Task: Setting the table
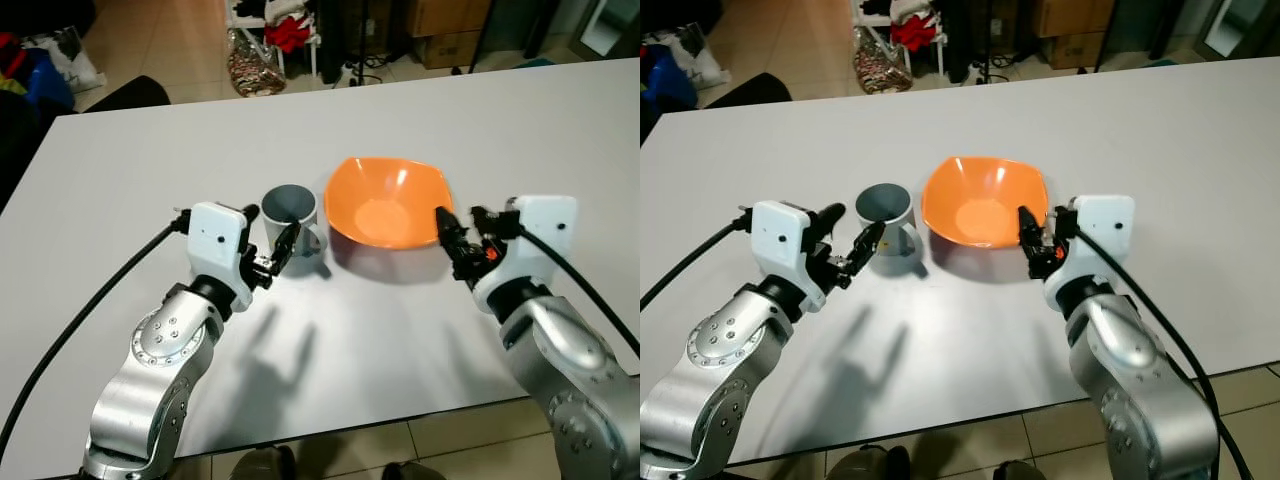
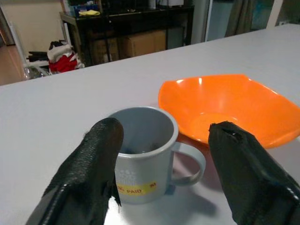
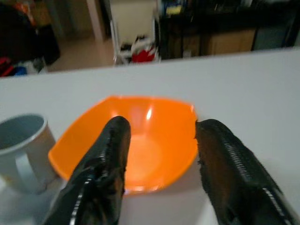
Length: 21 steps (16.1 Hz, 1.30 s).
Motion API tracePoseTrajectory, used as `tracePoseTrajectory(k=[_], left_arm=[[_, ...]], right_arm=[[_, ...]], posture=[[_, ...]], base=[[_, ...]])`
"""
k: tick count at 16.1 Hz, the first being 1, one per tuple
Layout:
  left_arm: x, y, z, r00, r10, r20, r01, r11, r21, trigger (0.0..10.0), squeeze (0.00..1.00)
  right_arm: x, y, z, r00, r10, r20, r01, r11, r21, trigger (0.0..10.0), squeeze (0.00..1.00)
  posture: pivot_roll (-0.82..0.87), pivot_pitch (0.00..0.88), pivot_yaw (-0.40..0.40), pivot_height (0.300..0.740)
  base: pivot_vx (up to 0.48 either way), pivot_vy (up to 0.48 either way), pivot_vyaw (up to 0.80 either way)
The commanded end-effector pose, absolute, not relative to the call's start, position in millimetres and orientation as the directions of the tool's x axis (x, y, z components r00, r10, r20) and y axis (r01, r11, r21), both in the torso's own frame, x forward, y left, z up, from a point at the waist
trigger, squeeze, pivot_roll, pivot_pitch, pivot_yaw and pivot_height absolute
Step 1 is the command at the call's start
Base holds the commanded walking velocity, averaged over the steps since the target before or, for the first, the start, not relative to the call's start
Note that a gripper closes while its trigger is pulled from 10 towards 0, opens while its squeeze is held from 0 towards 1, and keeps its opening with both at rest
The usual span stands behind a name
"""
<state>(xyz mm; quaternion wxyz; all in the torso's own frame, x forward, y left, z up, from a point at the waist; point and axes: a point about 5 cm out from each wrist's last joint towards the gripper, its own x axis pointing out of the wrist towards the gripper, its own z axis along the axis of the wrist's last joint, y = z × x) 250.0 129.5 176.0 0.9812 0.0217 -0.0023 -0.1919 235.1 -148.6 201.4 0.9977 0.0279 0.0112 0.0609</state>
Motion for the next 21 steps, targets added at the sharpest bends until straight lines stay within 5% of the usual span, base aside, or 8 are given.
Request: tracePoseTrajectory(k=[1, 5, 21], left_arm=[[249, 134, 172, 0.938, -0.347, -0.022, 0.348, 0.935, 0.064, 10.0, 1.00], [250, 137, 177, 0.955, -0.295, 0.028, 0.291, 0.951, 0.100, 10.0, 1.00], [248, 130, 174, 0.942, -0.336, 0.000, 0.333, 0.935, 0.125, 10.0, 1.00]], right_arm=[[231, -147, 205, 0.992, 0.123, 0.034, -0.123, 0.992, -0.002, 10.0, 1.00], [226, -148, 183, 0.997, 0.078, 0.000, -0.077, 0.994, -0.082, 10.0, 1.00], [225, -145, 169, 0.996, 0.092, -0.011, -0.091, 0.993, 0.071, 10.0, 1.00]], posture=[[0.02, 0.080, 0.055, 0.740], [0.03, 0.084, 0.046, 0.740], [0.03, 0.086, 0.047, 0.740]], base=[[0.000, 0.000, 0.00], [0.000, 0.000, 0.00], [0.000, -0.283, 0.00]])
